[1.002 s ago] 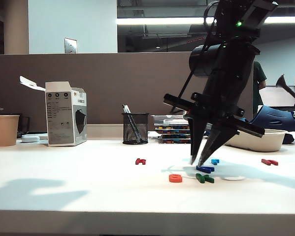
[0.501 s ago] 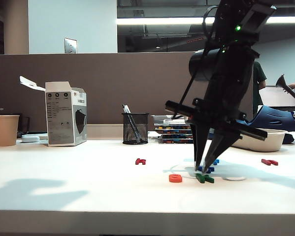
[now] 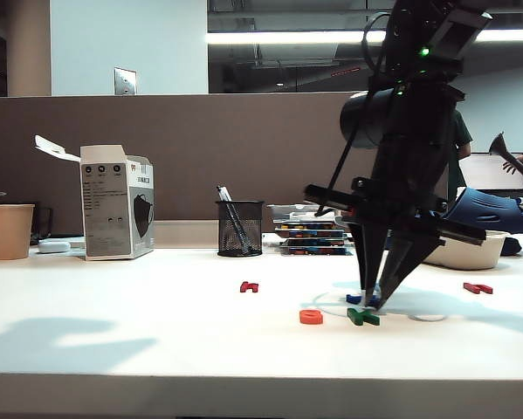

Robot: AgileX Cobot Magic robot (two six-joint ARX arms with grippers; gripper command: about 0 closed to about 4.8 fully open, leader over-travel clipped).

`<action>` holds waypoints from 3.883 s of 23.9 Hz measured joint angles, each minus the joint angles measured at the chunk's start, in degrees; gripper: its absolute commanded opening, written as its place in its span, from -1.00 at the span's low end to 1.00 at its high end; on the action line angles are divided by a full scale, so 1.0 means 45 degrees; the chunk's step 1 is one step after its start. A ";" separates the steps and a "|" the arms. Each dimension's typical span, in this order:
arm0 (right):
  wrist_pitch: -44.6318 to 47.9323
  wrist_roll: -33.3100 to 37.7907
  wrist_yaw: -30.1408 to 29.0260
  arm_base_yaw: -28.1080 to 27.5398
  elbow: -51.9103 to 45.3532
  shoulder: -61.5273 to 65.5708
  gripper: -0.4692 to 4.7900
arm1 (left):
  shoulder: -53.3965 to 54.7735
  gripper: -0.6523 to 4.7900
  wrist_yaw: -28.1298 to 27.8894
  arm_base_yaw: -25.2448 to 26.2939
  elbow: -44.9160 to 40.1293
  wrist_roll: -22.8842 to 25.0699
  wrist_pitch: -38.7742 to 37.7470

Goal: Select the appropriate letters from the row of letter magnets placed on the table to arrange into the word "sky".

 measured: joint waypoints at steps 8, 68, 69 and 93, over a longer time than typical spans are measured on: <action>0.0097 -0.0321 0.0291 -0.0238 0.0010 -0.0015 -0.62 | 0.0000 -0.78 0.0005 0.0000 0.0000 0.0000 0.0000; 0.2837 0.0850 0.0238 -0.0306 -0.0097 -0.0117 -0.40 | 0.0000 -0.78 0.0005 0.0000 0.0000 0.0000 0.0000; 0.2846 0.0850 0.0238 -0.0296 -0.0092 -0.0092 -0.42 | 0.0000 -0.78 0.0005 0.0005 0.0000 0.0000 0.0000; 0.1836 0.0282 0.0384 -0.0185 0.0010 0.0078 -0.43 | 0.0000 -0.78 0.0000 0.0005 0.0000 0.0000 0.0000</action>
